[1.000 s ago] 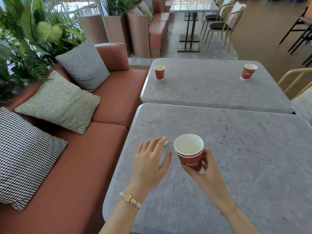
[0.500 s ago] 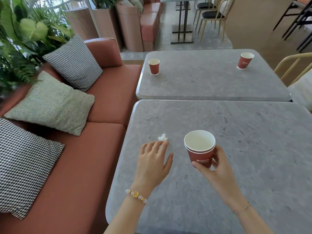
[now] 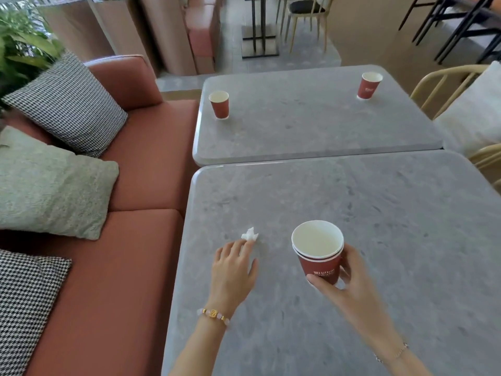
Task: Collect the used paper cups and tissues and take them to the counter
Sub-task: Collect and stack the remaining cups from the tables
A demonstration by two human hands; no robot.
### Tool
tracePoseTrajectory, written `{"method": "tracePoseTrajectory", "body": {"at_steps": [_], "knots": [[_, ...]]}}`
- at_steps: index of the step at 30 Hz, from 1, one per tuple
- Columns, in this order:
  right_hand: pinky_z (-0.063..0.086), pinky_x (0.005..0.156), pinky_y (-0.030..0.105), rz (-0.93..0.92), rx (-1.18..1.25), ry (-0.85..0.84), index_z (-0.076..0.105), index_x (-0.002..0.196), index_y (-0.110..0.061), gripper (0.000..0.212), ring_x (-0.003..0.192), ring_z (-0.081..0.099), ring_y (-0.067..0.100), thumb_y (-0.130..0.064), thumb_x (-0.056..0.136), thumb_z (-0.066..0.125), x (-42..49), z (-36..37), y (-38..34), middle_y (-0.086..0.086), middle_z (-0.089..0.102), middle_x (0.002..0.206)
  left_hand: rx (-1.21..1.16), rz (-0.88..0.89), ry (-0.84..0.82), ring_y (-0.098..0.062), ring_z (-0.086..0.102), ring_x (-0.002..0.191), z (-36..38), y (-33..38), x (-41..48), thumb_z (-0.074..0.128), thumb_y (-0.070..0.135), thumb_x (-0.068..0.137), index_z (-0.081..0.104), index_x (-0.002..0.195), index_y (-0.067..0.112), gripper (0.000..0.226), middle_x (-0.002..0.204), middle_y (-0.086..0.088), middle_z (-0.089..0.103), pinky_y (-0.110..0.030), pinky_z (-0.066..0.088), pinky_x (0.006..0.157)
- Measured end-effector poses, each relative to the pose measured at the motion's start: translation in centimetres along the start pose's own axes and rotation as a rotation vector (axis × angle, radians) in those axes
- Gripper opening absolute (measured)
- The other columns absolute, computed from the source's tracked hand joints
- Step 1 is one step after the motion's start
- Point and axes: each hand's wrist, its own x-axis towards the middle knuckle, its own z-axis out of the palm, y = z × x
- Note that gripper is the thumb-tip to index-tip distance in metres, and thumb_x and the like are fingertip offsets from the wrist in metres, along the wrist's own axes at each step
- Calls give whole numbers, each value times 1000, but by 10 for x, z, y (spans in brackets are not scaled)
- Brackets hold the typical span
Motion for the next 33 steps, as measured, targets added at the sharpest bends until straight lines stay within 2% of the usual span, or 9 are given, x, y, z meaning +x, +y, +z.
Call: {"method": "tracePoseTrajectory", "body": {"at_steps": [4, 7, 11, 15, 19, 23, 28, 33], "knots": [[44, 83, 5, 22, 5, 2, 49, 114, -49, 64, 108, 58, -4, -18, 69, 83, 5, 3, 2, -26, 59, 115, 9, 4, -75, -26, 64, 102, 15, -13, 19, 78, 16, 66, 63, 119, 11, 55, 114, -4, 66, -39, 52, 83], [44, 82, 5, 41, 0, 11, 49, 114, -51, 66, 108, 58, -4, -16, 69, 83, 10, 3, 3, -26, 59, 116, 4, 20, -99, -29, 65, 102, 24, -18, 32, 82, 13, 62, 65, 117, 10, 57, 117, -8, 66, -44, 53, 84], [43, 83, 5, 52, -15, 29, 49, 115, -49, 65, 108, 58, -4, -20, 69, 84, 15, 4, 3, -26, 59, 116, -7, 56, -59, -27, 69, 89, 31, -20, 44, 85, 4, 55, 70, 101, 7, 49, 105, -9, 70, -40, 55, 72], [43, 81, 5, 60, -18, 48, 49, 115, -48, 65, 107, 58, -5, -26, 66, 85, 17, 4, 3, -26, 59, 116, -39, 48, -17, -28, 68, 74, 34, -20, 50, 80, -9, 54, 70, 87, 8, 38, 90, -8, 70, -37, 54, 64], [43, 84, 6, 57, -36, 58, 49, 115, -48, 65, 109, 58, -4, -23, 68, 85, 16, 2, 4, -25, 60, 117, -46, 35, -19, -31, 63, 67, 32, -19, 48, 78, -13, 59, 69, 86, 6, 34, 84, -10, 67, -39, 52, 58], [43, 82, 4, 54, -40, 74, 47, 114, -55, 67, 108, 57, -7, -22, 68, 84, 14, 0, 2, -30, 58, 116, -68, 35, 8, -31, 63, 70, 22, -14, 45, 77, -13, 60, 69, 87, 6, 34, 85, -9, 66, -38, 52, 59], [44, 91, 22, 44, -19, 77, 47, 116, -50, 66, 109, 57, -4, -23, 68, 84, 11, -4, -3, -28, 59, 115, -126, 60, 97, -30, 60, 70, -2, 1, 41, 74, -9, 69, 67, 88, 7, 26, 88, -8, 65, -38, 49, 60], [44, 91, 22, -2, -8, 65, 48, 115, -47, 64, 108, 58, -3, -19, 69, 83, 7, -12, -12, -29, 60, 112, -188, 112, 201, -28, 58, 70, -33, 23, 31, 73, -5, 74, 67, 91, 6, 21, 89, -8, 64, -37, 50, 59]]}}
